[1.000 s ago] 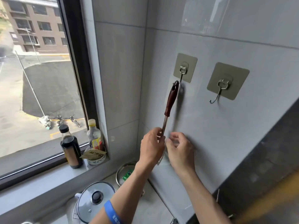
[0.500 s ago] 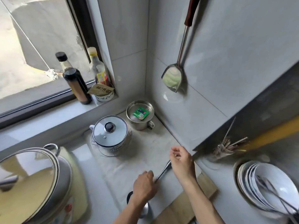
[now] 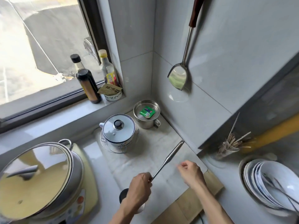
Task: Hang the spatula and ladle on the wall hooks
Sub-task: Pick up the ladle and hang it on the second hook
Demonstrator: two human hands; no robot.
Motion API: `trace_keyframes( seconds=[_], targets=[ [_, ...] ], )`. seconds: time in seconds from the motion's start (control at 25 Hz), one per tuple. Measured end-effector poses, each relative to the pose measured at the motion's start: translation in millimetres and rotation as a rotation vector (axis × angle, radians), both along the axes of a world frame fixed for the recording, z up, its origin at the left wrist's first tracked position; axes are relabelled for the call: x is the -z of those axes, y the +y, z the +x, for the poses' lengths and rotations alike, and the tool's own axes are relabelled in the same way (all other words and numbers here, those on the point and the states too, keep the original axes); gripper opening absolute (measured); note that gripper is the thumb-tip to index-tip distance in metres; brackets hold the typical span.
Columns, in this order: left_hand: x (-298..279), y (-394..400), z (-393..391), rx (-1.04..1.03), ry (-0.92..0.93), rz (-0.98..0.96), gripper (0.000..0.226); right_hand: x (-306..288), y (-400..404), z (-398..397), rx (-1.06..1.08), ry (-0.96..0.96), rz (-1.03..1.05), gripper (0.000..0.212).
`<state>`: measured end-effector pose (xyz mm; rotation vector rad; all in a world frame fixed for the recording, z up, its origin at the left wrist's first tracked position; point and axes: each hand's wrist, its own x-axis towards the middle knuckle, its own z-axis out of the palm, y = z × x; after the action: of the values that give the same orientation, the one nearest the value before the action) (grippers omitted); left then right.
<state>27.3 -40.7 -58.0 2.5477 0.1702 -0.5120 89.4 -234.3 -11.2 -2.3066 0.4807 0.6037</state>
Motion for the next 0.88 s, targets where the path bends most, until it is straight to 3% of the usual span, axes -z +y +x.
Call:
trace_keyframes(
  seconds=[0.08, 0.24, 0.4, 0.52, 0.68, 0.88],
  targets=[
    [-29, 10, -2, -0.04, -0.138, -0.067, 0.004, -24, 23, 2, -0.023, -0.035, 0.154, 0.03],
    [-103, 14, 24, -0.067, -0.426, -0.212, 0.01, -99, 62, 14, -0.02, -0.373, 0.43, 0.019],
    [-187, -14, 76, -0.058, -0.699, -0.332, 0.012, -199, 57, 52, 0.046, -0.757, 0.52, 0.024],
    [-239, -44, 111, -0.067, -0.816, -0.418, 0.013, -264, 42, 76, 0.035, -0.983, 0.414, 0.028],
    [-263, -69, 139, -0.111, -0.811, -0.474, 0.01, -295, 30, 97, 0.019, -1.028, 0.285, 0.029],
    [-253, -82, 154, -0.116, -0.751, -0.513, 0.007, -292, 22, 107, 0.014, -0.991, 0.234, 0.029]
  ],
)
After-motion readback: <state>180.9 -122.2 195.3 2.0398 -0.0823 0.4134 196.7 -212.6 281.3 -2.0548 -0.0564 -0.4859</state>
